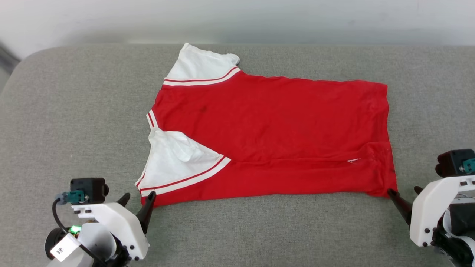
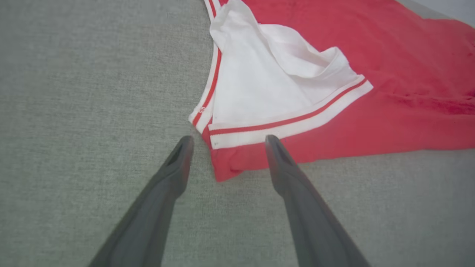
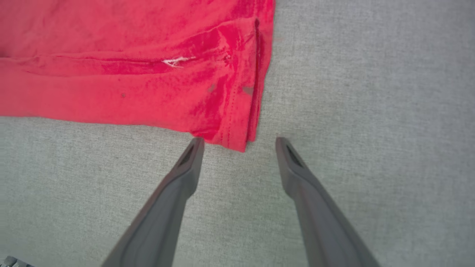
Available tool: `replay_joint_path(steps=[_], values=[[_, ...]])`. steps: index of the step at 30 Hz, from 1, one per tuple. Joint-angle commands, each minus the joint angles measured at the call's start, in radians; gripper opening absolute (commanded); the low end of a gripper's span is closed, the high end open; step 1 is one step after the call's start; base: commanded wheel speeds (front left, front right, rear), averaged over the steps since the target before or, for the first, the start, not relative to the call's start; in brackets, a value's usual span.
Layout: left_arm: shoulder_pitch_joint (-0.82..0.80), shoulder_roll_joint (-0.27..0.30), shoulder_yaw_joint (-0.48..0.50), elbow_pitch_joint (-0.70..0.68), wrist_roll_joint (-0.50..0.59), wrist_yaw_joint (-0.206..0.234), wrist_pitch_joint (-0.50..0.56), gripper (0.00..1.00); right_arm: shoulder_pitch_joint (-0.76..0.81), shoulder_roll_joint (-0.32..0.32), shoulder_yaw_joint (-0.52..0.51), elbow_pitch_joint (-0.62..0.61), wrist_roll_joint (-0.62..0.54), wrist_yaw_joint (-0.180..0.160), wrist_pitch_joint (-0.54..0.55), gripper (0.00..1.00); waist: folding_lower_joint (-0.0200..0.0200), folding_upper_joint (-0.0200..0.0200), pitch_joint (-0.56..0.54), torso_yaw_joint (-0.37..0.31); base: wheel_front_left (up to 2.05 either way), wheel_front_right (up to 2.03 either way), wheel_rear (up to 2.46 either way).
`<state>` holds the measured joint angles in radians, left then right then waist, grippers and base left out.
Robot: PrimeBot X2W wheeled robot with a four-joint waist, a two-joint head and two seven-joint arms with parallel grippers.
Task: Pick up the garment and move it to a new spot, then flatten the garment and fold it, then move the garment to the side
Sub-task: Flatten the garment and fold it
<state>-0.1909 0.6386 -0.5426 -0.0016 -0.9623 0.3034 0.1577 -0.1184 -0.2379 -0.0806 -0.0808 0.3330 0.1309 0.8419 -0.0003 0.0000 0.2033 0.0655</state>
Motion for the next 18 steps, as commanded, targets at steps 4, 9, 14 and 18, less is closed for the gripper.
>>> replay_joint_path(steps=[4, 9, 14, 18], values=[[0.019, 0.023, -0.011, -0.047, 0.007, 0.058, 0.053, 1.00, 0.042, 0.066, -0.042, -0.097, -0.021, 0.000, 0.039, 1.00, 0.0003, 0.0000, 0.046, -0.017, 0.00, 0.00, 0.00], [0.004, 0.033, -0.006, -0.021, 0.015, 0.096, 0.075, 1.00, 0.037, 0.074, -0.038, -0.135, -0.024, 0.000, 0.051, 1.00, 0.0003, 0.0000, 0.078, -0.037, 0.00, 0.00, 0.00], [0.001, 0.024, -0.021, 0.009, 0.005, 0.097, 0.101, 1.00, 0.028, 0.075, -0.034, -0.160, -0.017, 0.000, 0.052, 1.00, 0.0003, 0.0000, 0.106, -0.052, 0.00, 0.00, 0.00], [0.014, 0.011, -0.063, 0.060, -0.009, 0.074, 0.150, 0.96, 0.022, 0.062, -0.028, -0.173, -0.009, 0.000, 0.046, 1.00, 0.0003, 0.0000, 0.128, -0.058, 0.00, 0.00, 0.00]])
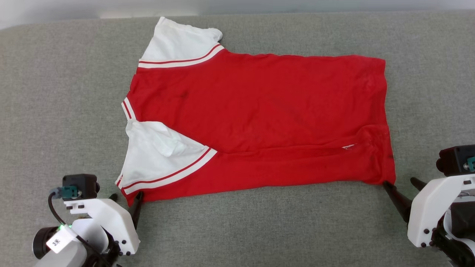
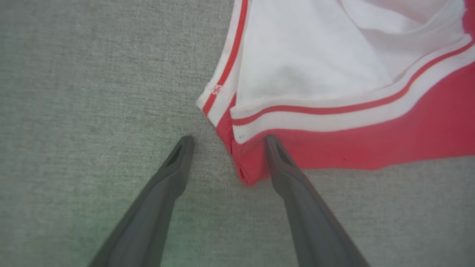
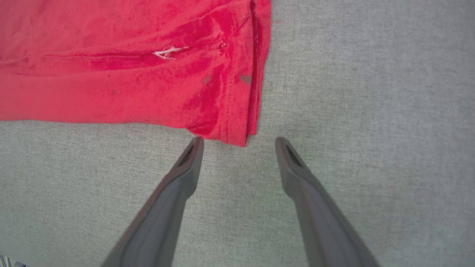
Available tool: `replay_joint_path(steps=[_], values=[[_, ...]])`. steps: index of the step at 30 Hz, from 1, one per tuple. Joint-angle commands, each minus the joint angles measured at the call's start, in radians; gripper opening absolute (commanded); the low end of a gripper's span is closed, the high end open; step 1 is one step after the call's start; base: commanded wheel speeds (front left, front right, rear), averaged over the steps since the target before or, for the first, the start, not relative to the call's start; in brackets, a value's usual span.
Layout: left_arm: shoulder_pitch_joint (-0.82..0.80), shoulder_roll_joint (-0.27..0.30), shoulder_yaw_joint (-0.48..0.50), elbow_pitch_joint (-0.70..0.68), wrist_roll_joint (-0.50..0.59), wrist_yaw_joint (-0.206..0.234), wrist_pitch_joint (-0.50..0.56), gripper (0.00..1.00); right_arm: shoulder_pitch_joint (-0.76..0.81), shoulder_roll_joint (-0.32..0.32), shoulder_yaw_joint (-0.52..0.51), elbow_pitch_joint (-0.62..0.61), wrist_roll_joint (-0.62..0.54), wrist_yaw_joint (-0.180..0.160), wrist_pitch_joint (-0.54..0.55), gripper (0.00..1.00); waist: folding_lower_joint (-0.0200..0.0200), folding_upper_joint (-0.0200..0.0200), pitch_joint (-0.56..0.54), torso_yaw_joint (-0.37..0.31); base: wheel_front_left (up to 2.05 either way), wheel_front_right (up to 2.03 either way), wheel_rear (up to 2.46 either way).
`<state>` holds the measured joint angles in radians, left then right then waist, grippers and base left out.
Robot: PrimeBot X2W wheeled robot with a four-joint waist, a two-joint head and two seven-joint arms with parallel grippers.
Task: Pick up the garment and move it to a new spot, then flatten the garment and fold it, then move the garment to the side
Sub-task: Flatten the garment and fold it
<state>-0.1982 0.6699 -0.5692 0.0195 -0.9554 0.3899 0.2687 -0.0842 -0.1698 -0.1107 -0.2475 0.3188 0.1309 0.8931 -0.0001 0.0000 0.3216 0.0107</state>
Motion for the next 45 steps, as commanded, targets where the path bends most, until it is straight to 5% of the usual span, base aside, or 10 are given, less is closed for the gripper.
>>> replay_joint_path(steps=[1, 2, 6, 15, 29, 30, 31, 32, 45], values=[[0.025, -0.028, -0.050, 0.050, -0.021, -0.024, 0.051, 0.48, -0.013, -0.010, 0.002, -0.008, 0.005, 0.000, -0.007, 1.00, 0.0001, 0.0000, 0.014, -0.003, 0.00, 0.00, 0.00], [0.029, -0.040, -0.059, 0.059, -0.030, -0.035, 0.061, 0.00, -0.015, -0.014, 0.003, -0.011, 0.003, 0.000, -0.011, 1.00, 0.0001, 0.0000, 0.016, -0.003, 0.00, 0.00, 0.00], [0.028, -0.059, -0.079, 0.070, -0.037, -0.067, 0.056, 0.00, -0.022, -0.032, 0.003, -0.010, -0.004, 0.000, -0.010, 1.00, 0.0001, 0.0000, 0.013, 0.007, 0.00, 0.00, 0.00], [-0.051, -0.016, -0.051, -0.072, 0.064, -0.045, -0.033, 0.00, -0.065, -0.057, -0.010, 0.066, -0.045, 0.000, 0.001, 1.00, 0.0001, 0.0000, -0.012, 0.066, 0.00, 0.00, 0.00], [-0.055, 0.007, -0.064, -0.250, 0.109, -0.002, -0.015, 0.00, -0.102, -0.040, 0.011, 0.314, -0.078, 0.000, 0.027, 1.00, 0.0001, 0.0000, 0.008, 0.120, 0.00, 0.00, 0.00], [-0.053, 0.007, -0.065, -0.250, 0.109, 0.000, -0.015, 0.00, -0.098, -0.039, 0.022, 0.327, -0.074, 0.000, 0.035, 0.89, 0.0001, 0.0000, 0.010, 0.121, 0.00, 0.00, 0.00], [-0.053, 0.007, -0.065, -0.248, 0.110, 0.001, -0.017, 0.00, -0.094, -0.040, 0.034, 0.338, -0.072, 0.000, 0.041, 0.34, 0.0001, 0.0000, 0.012, 0.123, 0.00, 0.00, 0.00], [-0.054, 0.007, -0.065, -0.247, 0.112, 0.002, -0.018, 0.00, -0.094, -0.040, 0.040, 0.347, -0.070, 0.000, 0.040, 0.00, 0.0001, 0.0000, 0.014, 0.123, 0.00, 0.00, 0.00], [0.015, 0.025, -0.063, -0.189, 0.062, 0.001, -0.007, 0.00, -0.060, -0.074, -0.030, 0.341, -0.072, -0.001, -0.037, 0.00, 0.0001, 0.0000, -0.077, 0.103, 0.00, 0.00, 0.00]])
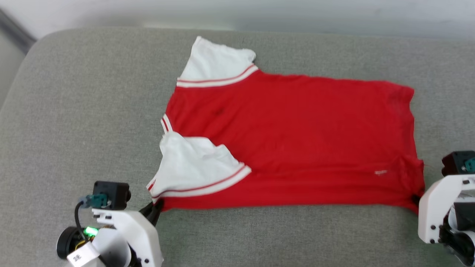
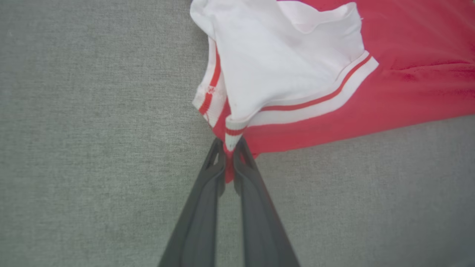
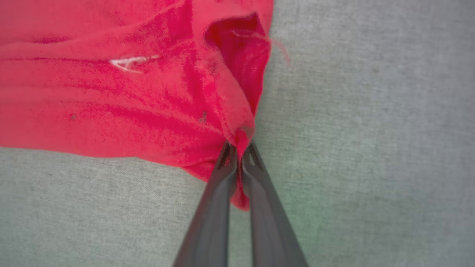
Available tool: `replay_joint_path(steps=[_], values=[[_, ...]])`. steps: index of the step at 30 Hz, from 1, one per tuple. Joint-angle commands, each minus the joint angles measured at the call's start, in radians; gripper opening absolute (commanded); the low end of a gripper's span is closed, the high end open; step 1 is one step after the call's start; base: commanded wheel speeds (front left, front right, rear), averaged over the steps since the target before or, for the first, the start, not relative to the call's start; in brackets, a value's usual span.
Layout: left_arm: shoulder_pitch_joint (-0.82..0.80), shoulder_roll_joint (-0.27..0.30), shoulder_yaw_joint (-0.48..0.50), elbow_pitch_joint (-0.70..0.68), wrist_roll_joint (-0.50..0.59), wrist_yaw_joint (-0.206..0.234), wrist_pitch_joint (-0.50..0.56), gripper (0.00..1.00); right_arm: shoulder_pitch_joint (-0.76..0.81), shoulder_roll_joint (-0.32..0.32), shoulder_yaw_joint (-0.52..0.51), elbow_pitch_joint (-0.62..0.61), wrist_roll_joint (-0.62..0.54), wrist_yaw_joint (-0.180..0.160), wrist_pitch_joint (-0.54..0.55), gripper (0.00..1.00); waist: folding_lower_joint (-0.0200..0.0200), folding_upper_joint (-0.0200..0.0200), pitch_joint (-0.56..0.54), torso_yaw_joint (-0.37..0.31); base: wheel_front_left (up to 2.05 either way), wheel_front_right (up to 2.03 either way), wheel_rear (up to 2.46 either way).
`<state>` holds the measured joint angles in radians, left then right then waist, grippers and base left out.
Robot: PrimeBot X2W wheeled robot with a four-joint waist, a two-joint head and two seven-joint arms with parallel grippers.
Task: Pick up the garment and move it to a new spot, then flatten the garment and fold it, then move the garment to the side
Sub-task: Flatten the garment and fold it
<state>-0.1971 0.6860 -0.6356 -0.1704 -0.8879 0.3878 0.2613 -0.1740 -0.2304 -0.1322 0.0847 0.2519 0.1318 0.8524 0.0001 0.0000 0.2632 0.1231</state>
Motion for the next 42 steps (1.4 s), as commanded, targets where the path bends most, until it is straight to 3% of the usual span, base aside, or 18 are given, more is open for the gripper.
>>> replay_joint_path(steps=[1, 12, 20, 22, 23, 31, 32, 33, 34, 35, 42], values=[[0.026, 0.013, 0.008, -0.001, -0.008, 0.008, -0.003, 0.00, 0.033, -0.019, -0.010, -0.001, -0.005, -0.002, 0.002, 0.00, -0.0001, 0.0000, -0.029, -0.014, 0.00, 0.00, 0.00], [0.165, 0.055, -0.029, -0.047, -0.039, 0.028, 0.025, 0.00, 0.186, -0.078, -0.056, -0.142, 0.044, -0.002, 0.064, 0.00, -0.0001, 0.0000, -0.102, -0.035, 0.00, 0.00, 0.00], [0.225, 0.037, -0.056, -0.039, -0.061, 0.019, 0.016, 0.00, 0.297, -0.049, -0.115, -0.210, 0.060, -0.002, 0.076, 0.00, -0.0001, 0.0000, -0.114, -0.044, 0.00, 0.00, 0.00], [0.232, 0.030, -0.062, -0.025, -0.066, 0.011, 0.016, 0.00, 0.313, -0.037, -0.119, -0.208, 0.058, -0.002, 0.065, 0.00, -0.0001, 0.0000, -0.115, -0.045, 0.00, 0.00, 0.00], [0.234, 0.004, -0.061, 0.007, -0.092, -0.021, 0.002, 0.00, 0.322, -0.018, -0.115, -0.193, 0.063, -0.002, 0.051, 0.00, -0.0001, 0.0000, -0.117, -0.047, 0.00, 0.00, 0.00], [0.220, -0.036, -0.075, 0.115, -0.125, -0.097, -0.017, 0.00, 0.294, -0.018, -0.087, -0.113, 0.055, -0.002, -0.010, 0.00, -0.0001, 0.0000, -0.119, -0.051, 0.00, 0.00, 0.00], [0.217, -0.040, -0.074, 0.123, -0.127, -0.104, -0.021, 0.00, 0.290, -0.015, -0.083, -0.107, 0.061, -0.002, -0.018, 0.14, -0.0001, 0.0000, -0.121, -0.052, 0.00, 0.00, 0.00], [0.214, -0.042, -0.073, 0.130, -0.122, -0.107, -0.029, 0.32, 0.287, -0.017, -0.078, -0.102, 0.061, -0.002, -0.027, 0.70, -0.0001, 0.0000, -0.122, -0.052, 0.00, 0.00, 0.00], [0.211, -0.043, -0.072, 0.136, -0.115, -0.110, -0.037, 0.93, 0.285, -0.020, -0.077, -0.097, 0.060, -0.002, -0.031, 1.00, -0.0001, 0.0000, -0.124, -0.053, 0.00, 0.00, 0.00], [0.207, -0.046, -0.068, 0.141, -0.111, -0.112, -0.048, 1.00, 0.280, -0.024, -0.073, -0.095, 0.058, -0.002, -0.039, 1.00, -0.0001, 0.0000, -0.127, -0.052, 0.00, 0.00, 0.00], [0.174, -0.066, -0.014, 0.147, -0.070, -0.133, -0.196, 1.00, 0.226, -0.010, -0.088, -0.138, 0.092, -0.002, -0.154, 1.00, -0.0001, 0.0000, -0.156, -0.053, 0.00, 0.00, 0.00]])
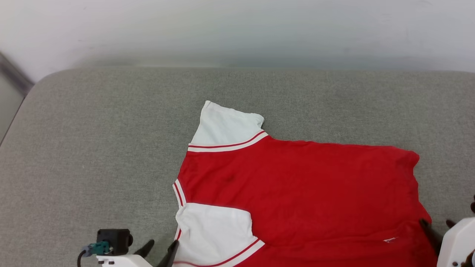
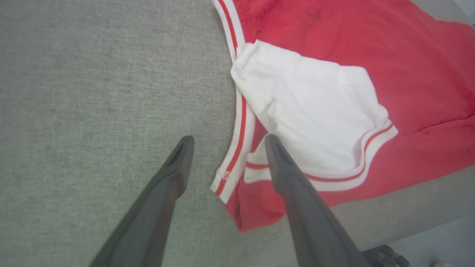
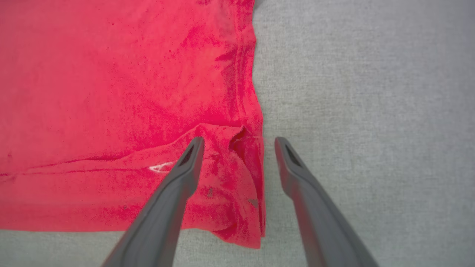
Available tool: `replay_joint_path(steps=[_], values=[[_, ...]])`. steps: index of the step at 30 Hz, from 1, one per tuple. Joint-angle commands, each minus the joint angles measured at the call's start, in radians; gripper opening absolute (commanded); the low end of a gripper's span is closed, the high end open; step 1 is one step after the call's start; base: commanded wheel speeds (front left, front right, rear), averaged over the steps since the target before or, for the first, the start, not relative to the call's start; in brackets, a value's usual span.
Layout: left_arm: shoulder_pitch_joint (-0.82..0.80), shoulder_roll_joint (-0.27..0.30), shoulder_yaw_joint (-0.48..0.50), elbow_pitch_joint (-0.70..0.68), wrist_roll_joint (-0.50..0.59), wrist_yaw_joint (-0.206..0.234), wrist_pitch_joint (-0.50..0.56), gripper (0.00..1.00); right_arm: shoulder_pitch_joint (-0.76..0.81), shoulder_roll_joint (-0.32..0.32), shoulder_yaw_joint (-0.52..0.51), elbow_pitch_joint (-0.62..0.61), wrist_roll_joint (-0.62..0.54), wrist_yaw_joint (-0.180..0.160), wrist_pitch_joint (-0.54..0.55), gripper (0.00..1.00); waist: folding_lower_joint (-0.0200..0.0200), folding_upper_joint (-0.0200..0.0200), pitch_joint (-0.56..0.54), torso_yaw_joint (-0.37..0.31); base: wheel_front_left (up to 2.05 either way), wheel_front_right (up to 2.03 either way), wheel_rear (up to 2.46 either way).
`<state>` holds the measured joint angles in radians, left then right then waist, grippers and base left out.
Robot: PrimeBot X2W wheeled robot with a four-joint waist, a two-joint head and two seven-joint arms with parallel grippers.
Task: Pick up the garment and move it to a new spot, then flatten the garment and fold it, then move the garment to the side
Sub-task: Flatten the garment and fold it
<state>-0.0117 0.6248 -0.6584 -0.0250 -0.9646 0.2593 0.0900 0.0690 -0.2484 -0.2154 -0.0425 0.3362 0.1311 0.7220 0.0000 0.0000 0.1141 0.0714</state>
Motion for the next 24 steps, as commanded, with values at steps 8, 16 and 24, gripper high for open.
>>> replay_joint_path(steps=[8, 16, 24], values=[[-0.064, -0.013, 0.067, -0.014, 0.166, -0.013, -0.300, 1.00, -0.082, -0.023, 0.071, -0.104, 0.013, -0.001, -0.266, 1.00, 0.0000, 0.0000, -0.023, -0.007, 0.00, 0.00, 0.00], [-0.072, -0.068, 0.132, -0.018, 0.252, -0.019, -0.354, 1.00, -0.100, -0.023, 0.114, -0.116, -0.001, -0.001, -0.488, 1.00, 0.0000, 0.0000, -0.020, -0.013, 0.00, 0.00, 0.00], [-0.038, -0.200, 0.289, -0.044, 0.366, -0.095, -0.357, 1.00, -0.082, 0.035, 0.134, -0.104, -0.011, -0.001, -0.640, 1.00, 0.0000, 0.0000, -0.003, -0.025, 0.00, 0.00, 0.00]])
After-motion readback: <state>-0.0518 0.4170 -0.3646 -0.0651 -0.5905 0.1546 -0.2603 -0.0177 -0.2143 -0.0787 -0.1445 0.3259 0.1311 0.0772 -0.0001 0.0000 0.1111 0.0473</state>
